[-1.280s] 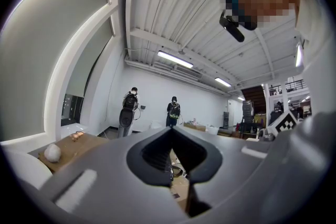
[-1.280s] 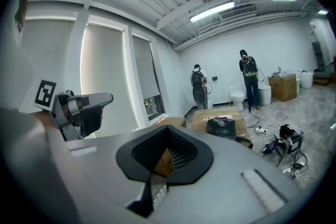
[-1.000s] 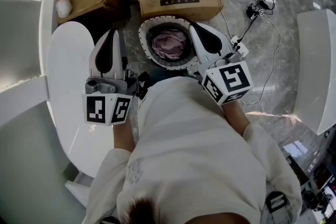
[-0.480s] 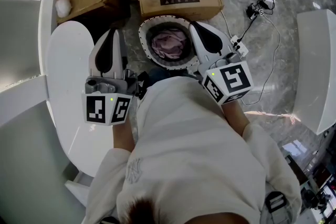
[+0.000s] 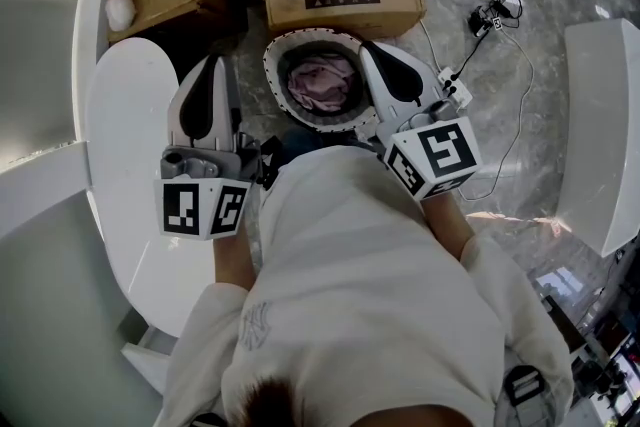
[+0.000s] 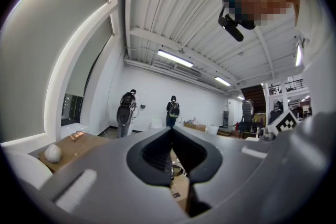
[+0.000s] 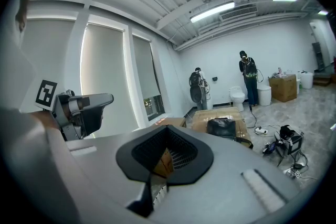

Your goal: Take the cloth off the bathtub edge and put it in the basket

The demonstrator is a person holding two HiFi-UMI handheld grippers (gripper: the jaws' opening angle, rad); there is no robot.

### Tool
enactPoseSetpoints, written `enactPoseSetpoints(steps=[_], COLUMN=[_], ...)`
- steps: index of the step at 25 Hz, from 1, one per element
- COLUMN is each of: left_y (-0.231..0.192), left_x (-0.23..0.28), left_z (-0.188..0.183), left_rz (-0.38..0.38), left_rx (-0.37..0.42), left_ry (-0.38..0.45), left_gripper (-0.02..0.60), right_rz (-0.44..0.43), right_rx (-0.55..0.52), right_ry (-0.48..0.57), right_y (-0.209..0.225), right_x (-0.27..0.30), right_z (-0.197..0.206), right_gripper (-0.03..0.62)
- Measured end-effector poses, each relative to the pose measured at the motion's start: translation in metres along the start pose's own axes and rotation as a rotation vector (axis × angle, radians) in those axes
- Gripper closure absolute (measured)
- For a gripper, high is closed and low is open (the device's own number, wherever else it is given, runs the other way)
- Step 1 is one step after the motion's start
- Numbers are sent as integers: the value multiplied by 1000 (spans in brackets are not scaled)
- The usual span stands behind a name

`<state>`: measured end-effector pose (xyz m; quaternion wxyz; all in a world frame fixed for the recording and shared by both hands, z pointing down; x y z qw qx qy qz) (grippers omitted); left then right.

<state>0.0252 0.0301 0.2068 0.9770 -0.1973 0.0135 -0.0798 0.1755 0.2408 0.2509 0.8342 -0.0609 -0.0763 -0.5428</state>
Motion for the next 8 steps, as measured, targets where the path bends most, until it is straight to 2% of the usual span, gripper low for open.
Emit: enactPoseSetpoints(steps=[8], left_y=[2], left_x=[-7], left_z=[0], left_rz=[-3], left_rx=[3], left_ry=[5], left_gripper=[532], right_rz=[1], right_rx=[-4], right_ry=[0], right_y=[-3], right_x=[-7], right_z=[1], right_gripper=[597])
Point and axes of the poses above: the fingertips, and each gripper's own axes: x forward along the fingers, y to its right, z out of its underside, the point moved 9 cm from there along -x, backward along the fingers, and after that the axes turned 15 degrees about -x, right-handed, at the moved point
